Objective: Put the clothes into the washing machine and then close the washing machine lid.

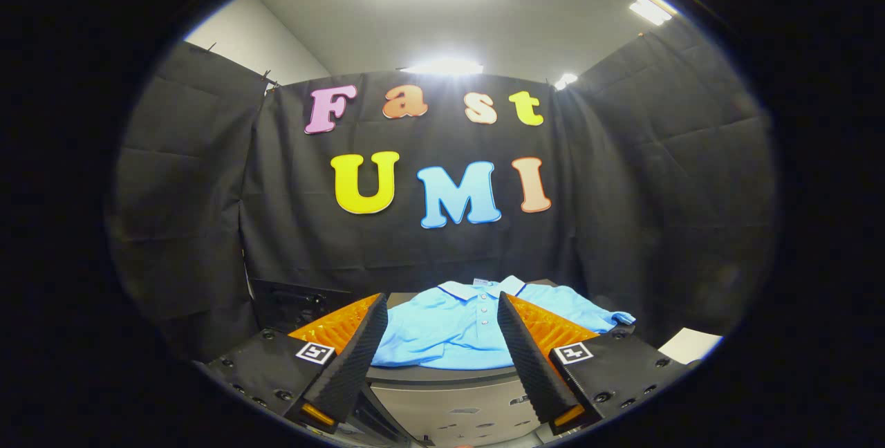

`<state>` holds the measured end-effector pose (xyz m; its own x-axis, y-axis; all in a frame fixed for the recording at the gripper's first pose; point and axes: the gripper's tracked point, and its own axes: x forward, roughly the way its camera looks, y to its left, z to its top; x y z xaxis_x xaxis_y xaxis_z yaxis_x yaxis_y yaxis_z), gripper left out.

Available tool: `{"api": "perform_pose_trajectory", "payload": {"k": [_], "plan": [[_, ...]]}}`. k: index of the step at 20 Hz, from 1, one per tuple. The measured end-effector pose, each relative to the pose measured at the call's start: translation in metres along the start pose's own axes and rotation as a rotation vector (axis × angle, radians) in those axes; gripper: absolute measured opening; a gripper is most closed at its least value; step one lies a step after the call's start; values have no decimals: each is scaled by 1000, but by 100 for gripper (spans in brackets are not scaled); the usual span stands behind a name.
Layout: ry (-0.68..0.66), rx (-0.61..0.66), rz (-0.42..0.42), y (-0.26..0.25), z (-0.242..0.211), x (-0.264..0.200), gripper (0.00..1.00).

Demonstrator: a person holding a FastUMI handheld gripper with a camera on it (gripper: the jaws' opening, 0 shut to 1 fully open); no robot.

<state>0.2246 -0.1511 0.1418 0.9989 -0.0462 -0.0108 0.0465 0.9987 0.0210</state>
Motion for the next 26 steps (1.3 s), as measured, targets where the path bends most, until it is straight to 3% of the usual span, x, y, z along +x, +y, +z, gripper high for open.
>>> {"api": "perform_pose_trajectory", "payload": {"k": [6,16,26], "plan": [[163,-36,4,-33,-18,60,97],[382,-47,46,-37,-37,138,97],[620,-56,24,-48,-84,188,97]]}}
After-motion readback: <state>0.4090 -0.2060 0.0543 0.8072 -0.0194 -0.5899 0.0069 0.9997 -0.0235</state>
